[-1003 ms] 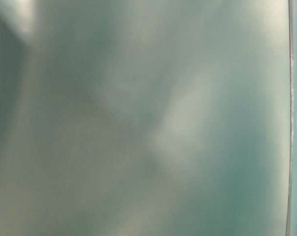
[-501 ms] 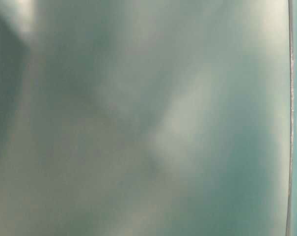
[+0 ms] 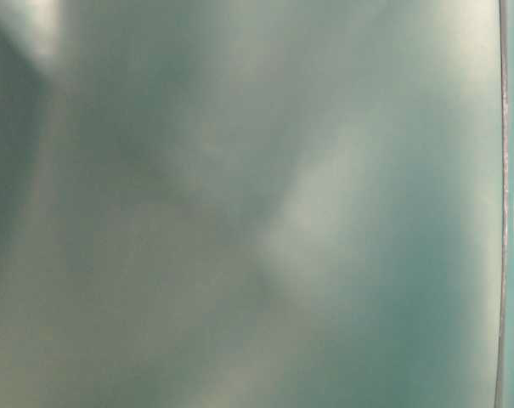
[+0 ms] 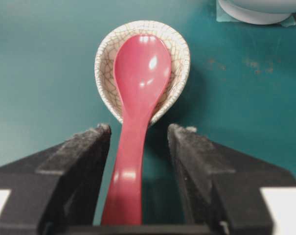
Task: Scoop the yellow hexagonal prism block from the bowl with a spoon using the right arm.
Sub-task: 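Move the right gripper left to the red spoon handle, then close the right gripper on the spoon handle and lift it, then carry the spoon with the right gripper into the white bowl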
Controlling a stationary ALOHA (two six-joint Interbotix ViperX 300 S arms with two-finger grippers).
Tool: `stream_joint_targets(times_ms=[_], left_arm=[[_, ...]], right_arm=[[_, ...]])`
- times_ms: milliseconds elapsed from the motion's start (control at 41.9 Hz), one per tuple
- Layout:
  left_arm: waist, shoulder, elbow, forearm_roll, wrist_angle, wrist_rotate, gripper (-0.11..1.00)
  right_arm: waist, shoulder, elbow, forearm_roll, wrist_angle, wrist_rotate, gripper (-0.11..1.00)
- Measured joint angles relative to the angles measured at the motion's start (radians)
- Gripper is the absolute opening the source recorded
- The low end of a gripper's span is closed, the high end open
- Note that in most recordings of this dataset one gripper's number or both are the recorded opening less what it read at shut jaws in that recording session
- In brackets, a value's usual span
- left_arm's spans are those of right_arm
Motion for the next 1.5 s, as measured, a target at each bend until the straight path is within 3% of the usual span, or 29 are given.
stream_joint_targets(times_ms=[406, 645, 979, 1266, 1504], left_arm=[[0.002, 0.0, 0.0, 0.0, 0.0, -0.002, 0.0], [0.0, 0.0, 0.0, 0.0, 0.0, -0.002, 0.0], [0.0, 0.002, 0.0, 0.0, 0.011, -0.002, 0.0], [0.0, 0.0, 0.0, 0.0, 0.011, -0.002, 0.0], [0.0, -0.003, 0.0, 0.002, 0.009, -0.002, 0.0]], right_arm=[[0.0, 0.002, -0.008, 0.002, 0.017, -0.003, 0.5], [0.002, 0.002, -0.012, 0.02, 0.018, -0.005, 0.24], [-0.003, -0.083, -0.015, 0.028, 0.038, -0.002, 0.24], [-0.08, -0.299, -0.031, 0.029, 0.264, -0.023, 0.24], [-0.184, -0.485, -0.092, 0.029, 0.54, -0.103, 0.24]])
